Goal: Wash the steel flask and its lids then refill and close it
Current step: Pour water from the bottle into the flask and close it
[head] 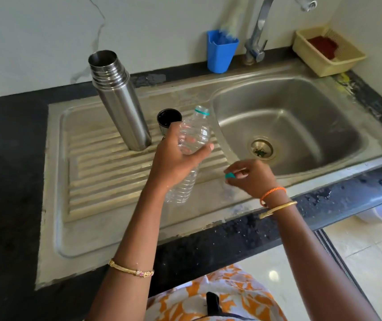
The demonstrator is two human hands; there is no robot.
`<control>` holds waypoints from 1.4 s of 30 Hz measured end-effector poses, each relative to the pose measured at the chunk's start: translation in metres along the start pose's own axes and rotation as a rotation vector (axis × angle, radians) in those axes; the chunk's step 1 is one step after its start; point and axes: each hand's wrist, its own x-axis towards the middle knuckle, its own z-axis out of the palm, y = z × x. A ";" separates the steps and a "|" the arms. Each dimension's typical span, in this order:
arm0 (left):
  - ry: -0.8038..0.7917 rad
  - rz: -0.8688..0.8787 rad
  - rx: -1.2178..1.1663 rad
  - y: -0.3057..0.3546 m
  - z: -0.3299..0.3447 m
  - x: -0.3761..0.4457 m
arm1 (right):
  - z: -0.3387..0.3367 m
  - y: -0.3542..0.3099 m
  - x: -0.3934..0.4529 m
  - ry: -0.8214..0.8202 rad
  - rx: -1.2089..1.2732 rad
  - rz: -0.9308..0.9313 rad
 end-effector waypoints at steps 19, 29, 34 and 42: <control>-0.217 0.096 0.215 0.019 -0.009 -0.009 | -0.076 -0.063 0.003 -0.138 0.516 -0.404; -0.233 0.102 0.317 0.013 -0.004 -0.012 | -0.056 -0.063 0.001 0.120 0.086 -0.271; -0.353 -0.026 0.146 0.009 -0.009 -0.009 | -0.055 -0.049 0.001 0.015 0.024 -0.435; -0.295 0.106 0.303 0.013 -0.006 -0.010 | -0.049 -0.038 0.004 0.021 -0.185 -0.591</control>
